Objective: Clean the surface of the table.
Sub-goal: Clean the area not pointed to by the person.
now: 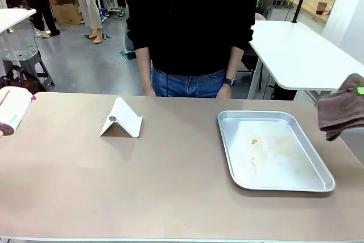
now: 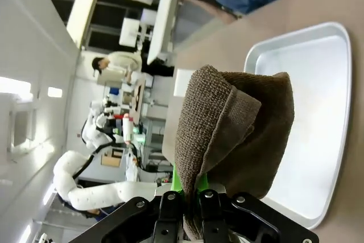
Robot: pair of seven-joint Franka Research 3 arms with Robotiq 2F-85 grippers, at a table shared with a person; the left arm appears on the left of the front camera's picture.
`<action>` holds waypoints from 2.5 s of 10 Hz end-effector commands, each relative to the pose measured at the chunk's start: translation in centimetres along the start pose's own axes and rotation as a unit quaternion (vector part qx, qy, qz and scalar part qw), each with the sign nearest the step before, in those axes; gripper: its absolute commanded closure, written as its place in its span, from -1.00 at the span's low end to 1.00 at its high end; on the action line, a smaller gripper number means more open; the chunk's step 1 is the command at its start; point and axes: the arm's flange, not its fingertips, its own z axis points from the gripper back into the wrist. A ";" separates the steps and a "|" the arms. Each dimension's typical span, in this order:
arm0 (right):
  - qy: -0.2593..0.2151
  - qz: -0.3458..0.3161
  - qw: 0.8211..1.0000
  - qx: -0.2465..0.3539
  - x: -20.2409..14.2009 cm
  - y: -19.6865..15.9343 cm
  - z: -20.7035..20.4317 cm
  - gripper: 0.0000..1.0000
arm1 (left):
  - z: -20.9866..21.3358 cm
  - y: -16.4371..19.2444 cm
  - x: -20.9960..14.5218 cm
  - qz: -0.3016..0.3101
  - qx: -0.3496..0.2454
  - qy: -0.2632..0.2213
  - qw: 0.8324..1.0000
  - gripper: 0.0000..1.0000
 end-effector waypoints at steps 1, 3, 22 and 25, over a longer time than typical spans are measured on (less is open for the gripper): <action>-0.033 0.011 0.999 0.001 0.2 -0.2 0.1 0.81 | -0.2 -0.4 -0.1 0.006 -0.001 -0.003 1.000 0.58; 0.000 0.000 1.000 0.000 0.0 0.0 0.0 0.81 | -0.2 -0.4 -0.1 0.006 -0.001 -0.003 1.000 0.58; 0.145 0.296 0.812 -0.481 6.0 0.9 -21.4 0.81 | -0.2 -0.4 -0.1 0.006 -0.001 -0.003 1.000 0.58; 0.142 0.365 0.759 -0.520 5.0 1.9 -23.1 0.81 | -0.2 -0.4 -0.1 0.006 -0.001 -0.003 1.000 0.58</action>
